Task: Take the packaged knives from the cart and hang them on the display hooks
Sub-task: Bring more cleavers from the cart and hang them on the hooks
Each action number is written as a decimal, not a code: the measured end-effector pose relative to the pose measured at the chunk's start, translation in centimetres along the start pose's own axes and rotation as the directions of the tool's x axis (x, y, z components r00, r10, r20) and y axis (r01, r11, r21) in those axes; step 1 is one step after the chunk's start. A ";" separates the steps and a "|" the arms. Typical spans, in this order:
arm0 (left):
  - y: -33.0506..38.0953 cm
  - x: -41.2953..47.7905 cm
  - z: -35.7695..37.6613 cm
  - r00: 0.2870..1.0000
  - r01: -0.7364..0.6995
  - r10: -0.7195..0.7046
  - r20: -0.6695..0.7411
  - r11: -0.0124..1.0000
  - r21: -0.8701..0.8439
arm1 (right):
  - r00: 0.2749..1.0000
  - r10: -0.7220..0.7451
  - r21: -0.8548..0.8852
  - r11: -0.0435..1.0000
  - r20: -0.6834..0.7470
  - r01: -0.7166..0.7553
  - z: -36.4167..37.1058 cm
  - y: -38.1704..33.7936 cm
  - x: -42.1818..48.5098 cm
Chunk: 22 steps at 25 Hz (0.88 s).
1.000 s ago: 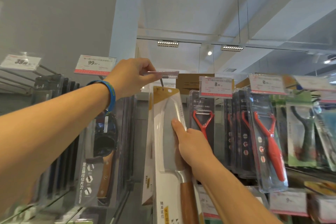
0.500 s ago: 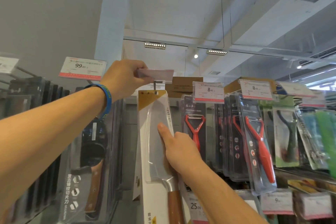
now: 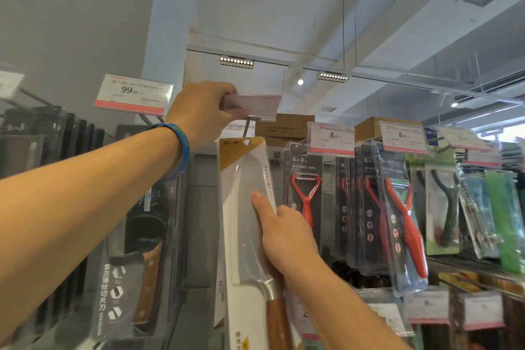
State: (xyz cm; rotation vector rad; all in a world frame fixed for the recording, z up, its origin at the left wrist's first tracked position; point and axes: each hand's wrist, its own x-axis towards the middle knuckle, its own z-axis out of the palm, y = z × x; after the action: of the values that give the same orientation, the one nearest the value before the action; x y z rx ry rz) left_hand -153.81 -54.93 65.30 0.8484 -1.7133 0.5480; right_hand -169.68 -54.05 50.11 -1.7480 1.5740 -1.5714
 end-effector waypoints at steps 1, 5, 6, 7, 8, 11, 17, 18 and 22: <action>0.1 -0.1 -0.1 1.000 0.000 0.000 0.011 1.000 0.007 | 1.000 0.012 0.026 1.000 -0.017 -0.011 0.0 0.0 0.2; -0.1 0.1 -0.4 0.999 0.008 -0.009 0.031 0.999 0.036 | 0.992 0.113 0.155 0.981 0.051 -0.120 0.1 -0.8 1.8; -0.1 0.1 -0.5 0.999 0.009 -0.010 0.037 0.999 0.044 | 0.995 0.087 0.103 0.991 0.041 -0.091 0.5 -0.5 2.2; -0.1 0.2 -0.5 0.999 0.011 -0.013 0.042 0.999 0.047 | 0.998 0.061 0.044 0.997 0.031 -0.062 1.1 -0.3 2.4; -0.1 0.2 -0.5 0.999 0.011 -0.014 0.049 0.999 0.052 | 0.999 0.045 0.011 0.999 0.009 -0.045 1.6 -0.2 2.8; 0.3 0.3 -0.6 0.998 0.004 -0.010 0.061 0.995 0.096 | 0.998 0.059 -0.027 0.998 0.021 -0.059 3.0 -0.5 4.7; -0.7 -3.3 -1.1 0.995 -0.081 0.081 0.065 0.997 0.003 | 0.974 0.192 -0.112 0.977 0.119 -0.179 5.5 0.5 7.4; -1.1 -4.2 -1.0 0.991 -0.114 0.113 0.068 0.994 0.000 | 0.972 0.205 -0.128 0.974 0.116 -0.190 5.7 0.6 7.5; -2.7 -7.1 -1.3 0.994 -0.104 0.105 0.027 0.993 -0.057 | 0.963 0.246 -0.131 0.964 0.105 -0.232 6.4 0.7 8.1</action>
State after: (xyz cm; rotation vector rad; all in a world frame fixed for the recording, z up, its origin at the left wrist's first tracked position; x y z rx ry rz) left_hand -149.87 -53.87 58.72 0.7336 -1.7999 0.5575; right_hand -166.30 -63.72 51.36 -1.6043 1.7729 -1.2596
